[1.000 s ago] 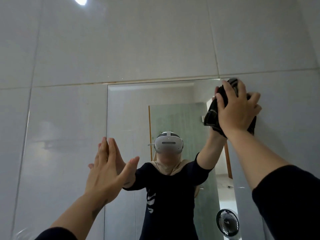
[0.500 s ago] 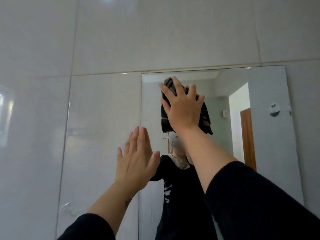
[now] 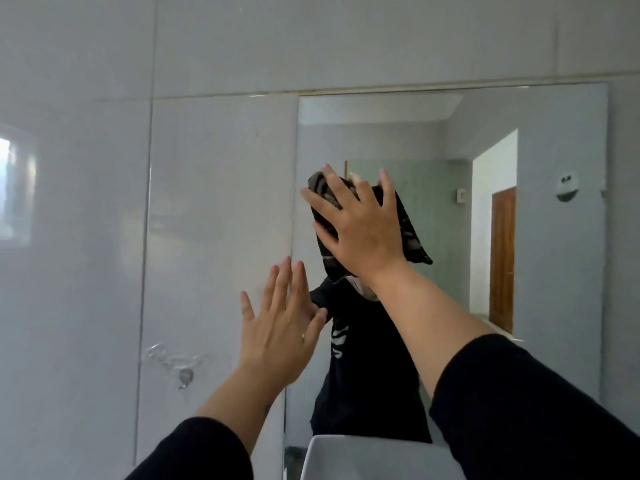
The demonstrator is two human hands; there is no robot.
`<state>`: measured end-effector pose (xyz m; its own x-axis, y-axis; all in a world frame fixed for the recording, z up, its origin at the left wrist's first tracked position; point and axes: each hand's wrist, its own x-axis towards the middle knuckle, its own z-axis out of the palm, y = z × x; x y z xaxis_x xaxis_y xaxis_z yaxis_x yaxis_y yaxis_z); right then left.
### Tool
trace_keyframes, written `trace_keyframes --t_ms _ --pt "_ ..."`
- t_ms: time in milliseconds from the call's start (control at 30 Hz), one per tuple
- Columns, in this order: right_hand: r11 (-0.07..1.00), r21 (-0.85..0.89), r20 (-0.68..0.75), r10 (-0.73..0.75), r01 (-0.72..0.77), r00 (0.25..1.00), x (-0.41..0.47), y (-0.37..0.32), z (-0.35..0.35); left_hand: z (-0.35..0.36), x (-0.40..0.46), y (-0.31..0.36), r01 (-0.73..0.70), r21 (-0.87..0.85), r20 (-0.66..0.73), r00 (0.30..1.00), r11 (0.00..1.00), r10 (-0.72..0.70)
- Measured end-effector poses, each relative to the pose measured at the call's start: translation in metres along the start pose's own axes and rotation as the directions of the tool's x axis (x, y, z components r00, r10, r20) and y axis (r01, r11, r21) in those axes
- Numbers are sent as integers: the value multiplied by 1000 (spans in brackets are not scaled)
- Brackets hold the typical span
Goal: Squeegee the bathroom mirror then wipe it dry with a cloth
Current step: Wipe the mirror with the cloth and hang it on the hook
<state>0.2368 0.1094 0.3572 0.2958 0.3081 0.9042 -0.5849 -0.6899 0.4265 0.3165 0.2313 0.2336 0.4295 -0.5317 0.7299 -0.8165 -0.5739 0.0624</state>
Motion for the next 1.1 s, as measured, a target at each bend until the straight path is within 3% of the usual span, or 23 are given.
trace_keyframes --t_ms 300,533,633,767,867,1100 --pt "984 24 50 175 -177 983 -46 81 -19 2 3 13 49 -47 17 999 998 -49" --pt "928 28 -5 371 -371 928 -89 135 -31 11 4 13 50 -131 -25 998 990 -54" --pt "881 34 -45 474 -473 880 -112 152 -33 12 6 13 33 -169 -52 998 985 -43" --pt "755 82 -101 655 -650 749 -139 157 -37 13 5 13 25 -185 -70 997 982 -38" --pt "712 94 -122 702 -695 702 -143 144 -35 15 4 11 18 -187 -85 996 982 -34" --pt "839 52 -74 544 -541 836 -115 84 -21 14 3 8 -6 -205 -138 990 979 -23"
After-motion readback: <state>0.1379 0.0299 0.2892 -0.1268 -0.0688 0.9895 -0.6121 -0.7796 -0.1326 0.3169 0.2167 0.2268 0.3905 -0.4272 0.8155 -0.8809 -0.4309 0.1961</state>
